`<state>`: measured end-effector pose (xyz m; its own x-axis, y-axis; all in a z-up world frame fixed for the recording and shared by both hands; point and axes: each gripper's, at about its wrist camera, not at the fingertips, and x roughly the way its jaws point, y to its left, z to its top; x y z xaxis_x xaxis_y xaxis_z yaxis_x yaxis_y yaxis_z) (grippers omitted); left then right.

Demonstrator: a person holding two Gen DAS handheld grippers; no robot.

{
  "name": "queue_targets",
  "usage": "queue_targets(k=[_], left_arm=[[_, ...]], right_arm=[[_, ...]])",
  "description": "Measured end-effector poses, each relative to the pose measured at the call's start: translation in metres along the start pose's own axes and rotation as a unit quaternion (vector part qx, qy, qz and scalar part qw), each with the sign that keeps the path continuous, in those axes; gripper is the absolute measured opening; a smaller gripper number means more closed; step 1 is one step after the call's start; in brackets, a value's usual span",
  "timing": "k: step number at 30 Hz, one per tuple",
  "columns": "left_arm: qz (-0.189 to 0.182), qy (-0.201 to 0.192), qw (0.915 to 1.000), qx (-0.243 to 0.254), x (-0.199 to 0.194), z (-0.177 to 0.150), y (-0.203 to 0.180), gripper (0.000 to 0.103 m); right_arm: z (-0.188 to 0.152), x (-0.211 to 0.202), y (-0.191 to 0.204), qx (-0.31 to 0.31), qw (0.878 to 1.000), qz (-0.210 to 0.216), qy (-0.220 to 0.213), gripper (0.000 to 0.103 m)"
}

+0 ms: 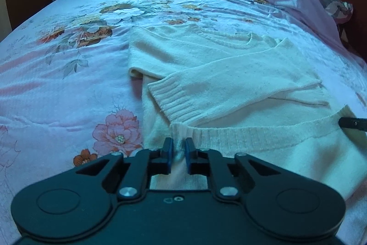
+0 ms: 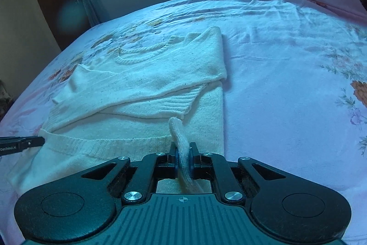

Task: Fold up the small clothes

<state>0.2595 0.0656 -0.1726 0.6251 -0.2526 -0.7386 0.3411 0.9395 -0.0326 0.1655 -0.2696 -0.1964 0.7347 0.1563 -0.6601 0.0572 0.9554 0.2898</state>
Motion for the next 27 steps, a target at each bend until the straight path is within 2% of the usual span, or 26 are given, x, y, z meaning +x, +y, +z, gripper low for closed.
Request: queue_targets(k=[1, 3, 11, 12, 13, 14, 16, 18, 20, 21, 23, 24, 25, 27], left_arm=[[0.01, 0.0, 0.9999, 0.005, 0.001, 0.0, -0.001, 0.025], [0.007, 0.007, 0.9999, 0.001, 0.003, 0.001, 0.0, 0.029], [0.001, 0.019, 0.9997, -0.014, -0.003, -0.001, 0.003, 0.027], [0.004, 0.019, 0.9998, -0.011, -0.003, -0.002, 0.003, 0.03], [0.005, 0.019, 0.9998, -0.01, -0.003, -0.002, 0.003, 0.031], [0.004, 0.019, 0.9997, -0.012, -0.002, -0.002, 0.004, 0.032], [0.003, 0.018, 0.9998, -0.01, -0.001, -0.001, 0.002, 0.033], [-0.003, 0.015, 0.9999, -0.002, 0.001, -0.001, 0.001, 0.027], [-0.017, 0.018, 0.9997, -0.005, 0.001, -0.001, 0.001, 0.016], [-0.024, 0.02, 0.9995, -0.01, 0.001, -0.001, 0.002, 0.01], [-0.032, 0.021, 0.9992, -0.012, -0.002, -0.002, 0.002, 0.007], [-0.035, 0.019, 0.9991, -0.011, -0.003, -0.004, 0.002, 0.006], [-0.036, 0.015, 0.9992, -0.011, -0.006, -0.005, 0.001, 0.006], [-0.035, 0.001, 0.9992, -0.02, -0.012, -0.005, 0.0, 0.005]], right_arm=[[0.0, 0.001, 0.001, -0.006, 1.0, 0.007, 0.004, 0.009], [-0.001, 0.002, 0.003, -0.016, 1.0, 0.015, 0.012, 0.009], [0.0, 0.004, 0.01, -0.042, 0.999, 0.011, 0.015, 0.009], [-0.001, 0.005, 0.01, -0.043, 0.999, 0.01, 0.018, 0.01], [-0.001, 0.004, 0.01, -0.044, 0.999, 0.014, 0.018, 0.018], [-0.002, 0.003, 0.009, -0.044, 0.999, 0.017, 0.017, 0.033], [-0.003, 0.0, 0.011, -0.045, 0.999, 0.018, 0.013, 0.047], [-0.003, -0.001, 0.013, -0.046, 0.999, 0.016, 0.011, 0.046], [-0.004, -0.001, 0.014, -0.047, 0.999, 0.011, 0.013, 0.046], [-0.004, -0.001, 0.014, -0.049, 0.999, 0.01, 0.013, 0.042], [-0.004, 0.0, 0.014, -0.048, 0.999, 0.007, 0.018, 0.021], [-0.004, 0.001, 0.013, -0.045, 0.999, 0.002, 0.02, 0.015], [-0.004, 0.002, 0.012, -0.045, 0.999, -0.001, 0.022, 0.005], [-0.003, 0.002, 0.009, -0.036, 0.999, 0.0, 0.025, 0.004]])
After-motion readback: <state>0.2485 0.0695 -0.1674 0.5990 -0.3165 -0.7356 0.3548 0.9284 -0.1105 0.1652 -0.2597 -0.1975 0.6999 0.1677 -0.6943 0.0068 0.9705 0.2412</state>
